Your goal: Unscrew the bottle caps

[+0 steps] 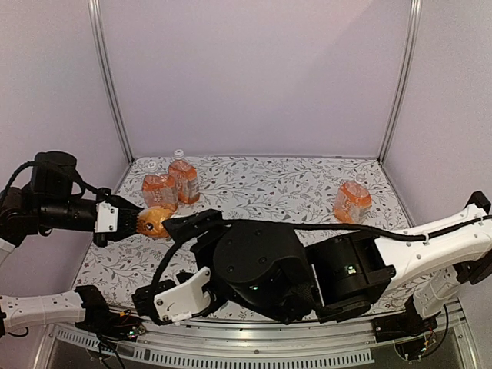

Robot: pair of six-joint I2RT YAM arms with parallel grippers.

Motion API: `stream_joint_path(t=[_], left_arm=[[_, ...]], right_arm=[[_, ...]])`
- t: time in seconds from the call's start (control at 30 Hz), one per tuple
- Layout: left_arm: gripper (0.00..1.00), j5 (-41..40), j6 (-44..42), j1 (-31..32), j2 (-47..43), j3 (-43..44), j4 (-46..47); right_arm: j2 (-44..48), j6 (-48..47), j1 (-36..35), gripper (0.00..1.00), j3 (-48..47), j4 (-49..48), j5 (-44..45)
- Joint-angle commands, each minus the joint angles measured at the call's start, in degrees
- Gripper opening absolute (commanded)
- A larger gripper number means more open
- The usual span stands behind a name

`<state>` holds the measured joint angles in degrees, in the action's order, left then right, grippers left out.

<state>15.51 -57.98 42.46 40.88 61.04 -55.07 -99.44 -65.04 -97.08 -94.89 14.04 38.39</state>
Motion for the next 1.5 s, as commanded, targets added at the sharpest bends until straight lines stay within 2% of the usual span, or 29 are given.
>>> stream_joint_path(t=[0.0, 0.1, 0.13, 0.23, 0.37, 0.5, 0.6, 1.0, 1.27, 1.3, 1.47], left_arm=[[0.35, -4.51, 3.20, -0.27, -0.20, -0.51, 5.04], [0.35, -8.47, 3.03, -0.27, -0.68, -2.42, 10.13], [0.35, -9.57, 2.91, -0.27, -0.76, -3.08, 11.57], [0.35, -12.00, 2.26, -0.27, -0.60, -4.17, 14.42], [0.35, -13.93, 1.93, -0.18, -0.21, -4.55, 15.85], [0.35, -17.06, 1.17, -0.14, 0.26, -5.15, 16.94], [0.35, -19.01, 0.30, -0.09, 0.42, -5.98, 18.33], [0.36, -19.20, -0.46, 0.32, 0.64, -5.67, 18.63], [0.36, -18.97, -0.52, 0.52, 0.65, -5.72, 18.68], [0.36, -18.94, -0.58, 0.52, 0.61, -5.75, 18.68], [0.36, -18.98, -0.58, 0.58, 0.69, -5.66, 18.67]], right_arm=[[6.33, 19.21, 3.55, 0.99, 2.66, -0.61, -6.95], [9.45, 40.90, 11.83, 0.99, -0.82, 6.34, -19.07], [9.46, 54.54, 15.81, 0.99, -2.39, 8.98, -23.57], [8.73, 82.20, 25.78, 0.94, -3.16, 10.60, -36.78], [5.26, 100.47, 30.39, 0.88, -3.89, 10.46, -49.68], [2.48, 106.75, 30.31, 0.90, -4.75, 8.04, -53.19], [1.48, 110.31, 30.36, 0.86, -4.94, 5.77, -52.98], [-3.77, 112.72, 30.32, 0.48, -9.37, 3.84, -54.24], [-4.37, 113.77, 30.43, 0.46, -9.22, 3.59, -54.95], [-4.48, 113.80, 30.40, 0.44, -9.16, 3.62, -54.97], [-4.54, 113.66, 30.44, 0.08, -9.13, 3.53, -55.48]])
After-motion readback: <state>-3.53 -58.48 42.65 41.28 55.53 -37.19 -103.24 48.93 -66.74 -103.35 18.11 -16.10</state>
